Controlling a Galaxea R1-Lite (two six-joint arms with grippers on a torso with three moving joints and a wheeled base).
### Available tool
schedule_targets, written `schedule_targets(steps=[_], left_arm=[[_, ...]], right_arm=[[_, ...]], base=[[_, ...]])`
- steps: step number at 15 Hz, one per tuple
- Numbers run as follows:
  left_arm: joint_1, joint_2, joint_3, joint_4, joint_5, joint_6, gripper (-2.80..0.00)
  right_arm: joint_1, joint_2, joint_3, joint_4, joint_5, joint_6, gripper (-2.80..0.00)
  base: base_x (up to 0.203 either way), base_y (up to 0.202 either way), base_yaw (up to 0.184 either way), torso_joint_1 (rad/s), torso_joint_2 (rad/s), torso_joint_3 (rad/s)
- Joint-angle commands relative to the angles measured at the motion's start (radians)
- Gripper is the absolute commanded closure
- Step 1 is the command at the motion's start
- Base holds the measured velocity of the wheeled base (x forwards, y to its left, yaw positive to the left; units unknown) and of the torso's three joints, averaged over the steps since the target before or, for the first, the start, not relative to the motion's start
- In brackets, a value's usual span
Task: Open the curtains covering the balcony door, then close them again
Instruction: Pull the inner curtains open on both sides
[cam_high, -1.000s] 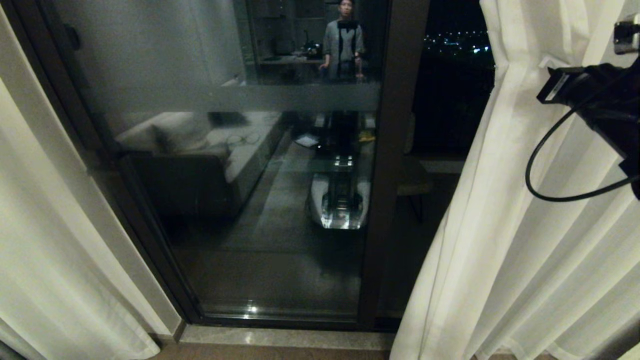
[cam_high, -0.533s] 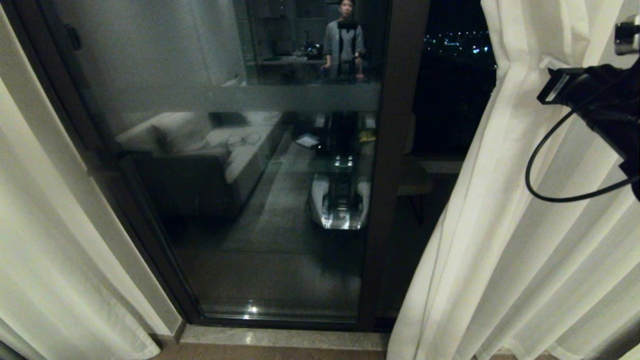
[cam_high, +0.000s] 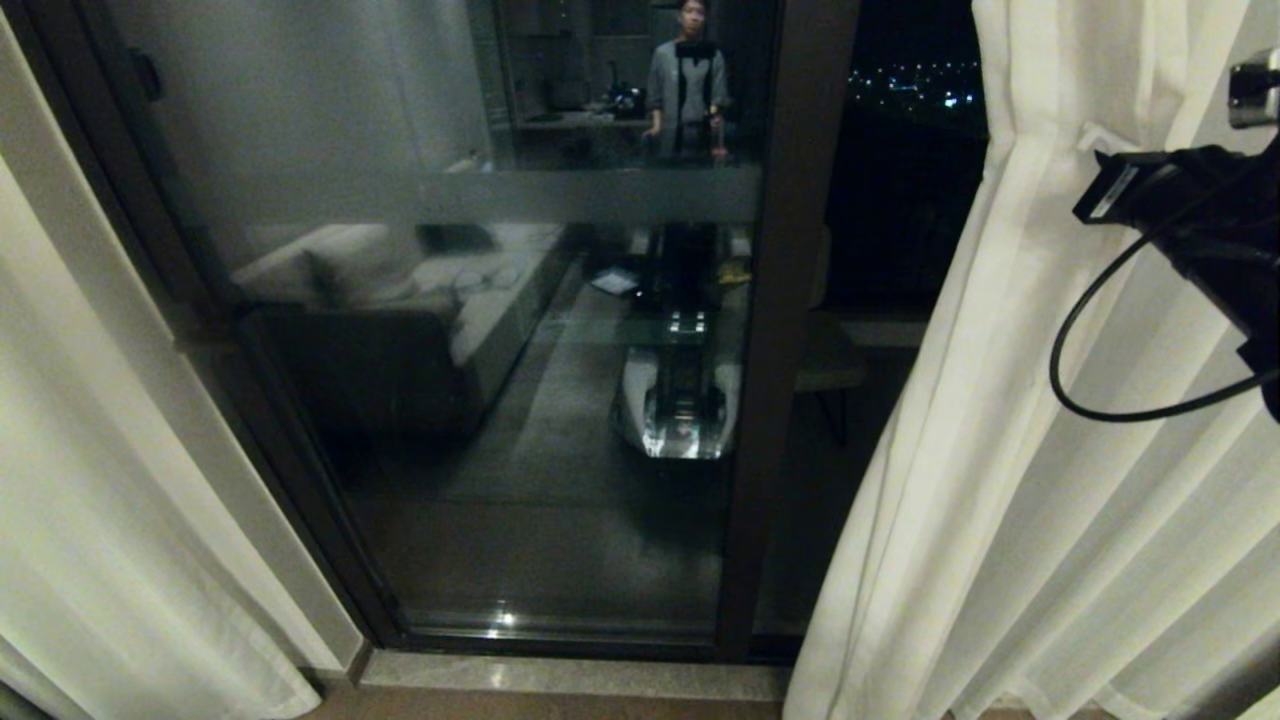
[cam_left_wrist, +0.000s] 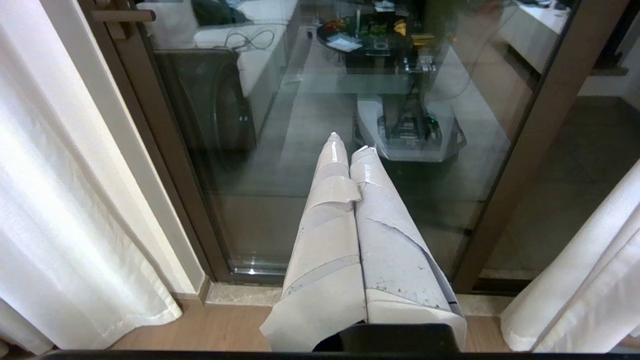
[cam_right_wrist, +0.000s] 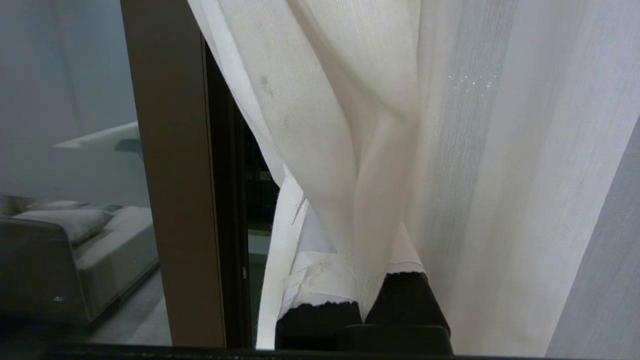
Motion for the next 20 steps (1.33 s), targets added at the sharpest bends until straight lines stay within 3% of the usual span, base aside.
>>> schedule_targets(steps=[1, 5, 20], left_arm=[[0.000, 0.000, 0.000, -0.001, 0.000, 0.000, 0.00], [0.000, 0.000, 0.000, -0.001, -0.001, -0.001, 0.00], [0.000, 0.000, -0.001, -0.001, 0.000, 0.000, 0.00]], right_arm=[[0.001, 0.001, 0.001, -0.006, 0.002, -0.001, 0.00], [0.001, 0.004, 0.002, -0.006, 0.002, -0.001, 0.00], [0.001, 0.006, 0.005, -0.006, 0.001, -0.001, 0.00]], base=[[0.000, 0.000, 0.000, 0.000, 0.00, 0.000], [0.000, -0.046, -0.001, -0.001, 0.00, 0.003], [0.000, -0.182, 0.003, 0.003, 0.00, 0.002]])
